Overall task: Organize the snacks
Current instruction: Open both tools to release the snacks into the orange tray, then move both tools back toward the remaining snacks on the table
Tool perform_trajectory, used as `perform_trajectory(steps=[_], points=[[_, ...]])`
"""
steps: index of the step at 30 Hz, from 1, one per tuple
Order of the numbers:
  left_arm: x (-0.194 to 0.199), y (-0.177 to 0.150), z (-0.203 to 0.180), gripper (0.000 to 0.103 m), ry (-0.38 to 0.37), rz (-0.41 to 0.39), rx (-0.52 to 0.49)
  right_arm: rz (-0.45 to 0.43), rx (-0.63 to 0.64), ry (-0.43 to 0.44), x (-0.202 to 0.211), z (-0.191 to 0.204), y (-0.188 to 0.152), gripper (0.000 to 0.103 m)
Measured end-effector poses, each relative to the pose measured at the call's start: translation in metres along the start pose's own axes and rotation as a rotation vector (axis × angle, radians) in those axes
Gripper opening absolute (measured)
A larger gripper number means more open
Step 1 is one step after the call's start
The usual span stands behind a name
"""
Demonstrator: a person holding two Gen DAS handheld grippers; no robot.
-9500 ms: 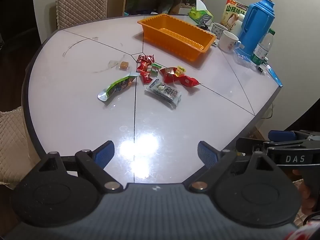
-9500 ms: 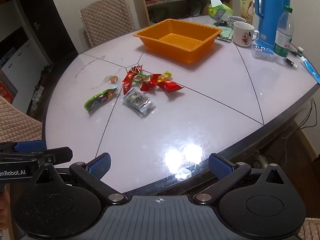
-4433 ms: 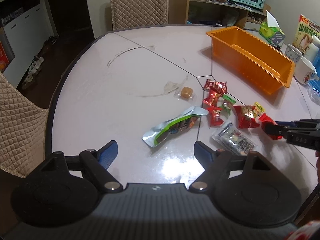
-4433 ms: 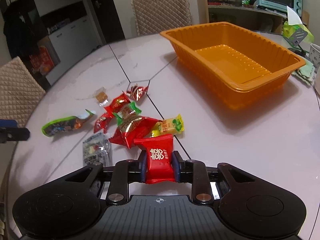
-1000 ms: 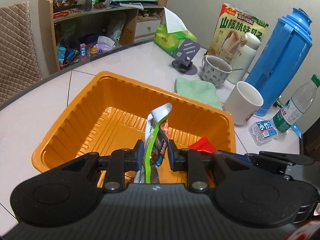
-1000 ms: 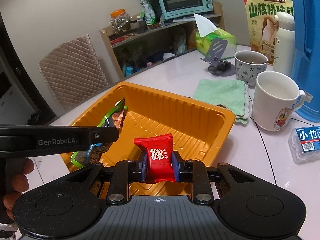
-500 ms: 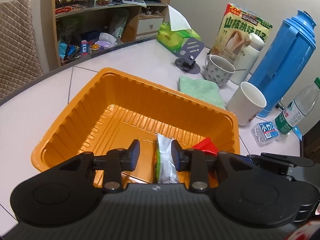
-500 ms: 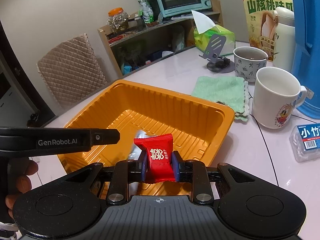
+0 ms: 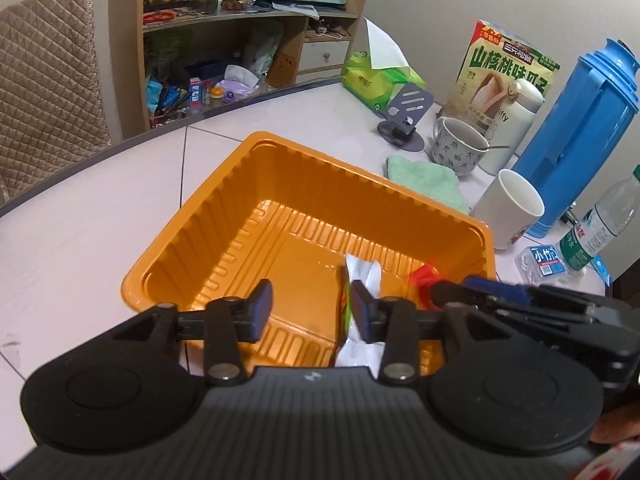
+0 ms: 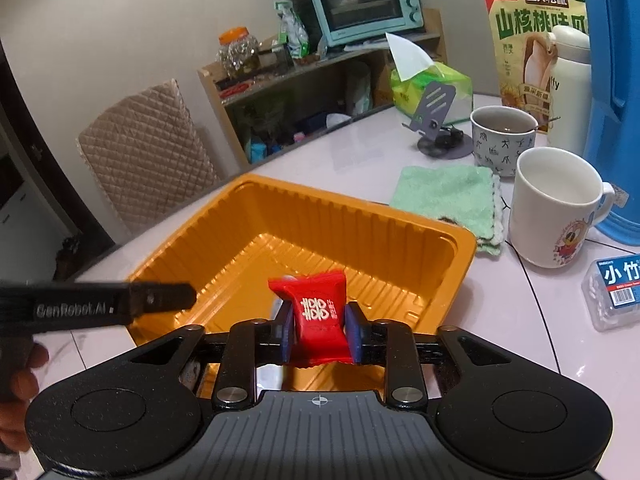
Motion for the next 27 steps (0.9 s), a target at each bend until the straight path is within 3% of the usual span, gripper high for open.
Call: perform_trajectory(steps=[1, 2, 9, 27], points=[[0.002, -0.001, 0.000, 0.046, 0.005, -0.004, 0.000, -0.020, -0.004, 0.002, 0.004, 0.000, 0.000, 0.069], [0.005, -0.003, 0.000, 0.046, 0.008, -0.008, -0.002, -0.051, -0.007, 0.004, 0.008, 0.000, 0.000, 0.073], [0.029, -0.022, -0.003, 0.057, 0.039, -0.009, 0.025, -0.036, 0.013, 0.036, 0.029, -0.002, -0.010, 0.074], [0.108, -0.088, -0.027, 0.058, 0.114, -0.041, 0.104, -0.026, 0.015, 0.069, 0.099, -0.012, -0.042, 0.074]])
Point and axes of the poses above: each gripper's, at about its wrist camera, not at the fingertips, and x roughly against the way its jaws point, z to its left, y to its top, the point moved 3 cm from there along -x, roughly the way its jaws point, and after that the axes turned 12 degrees about -y, right-handed, at the moved point
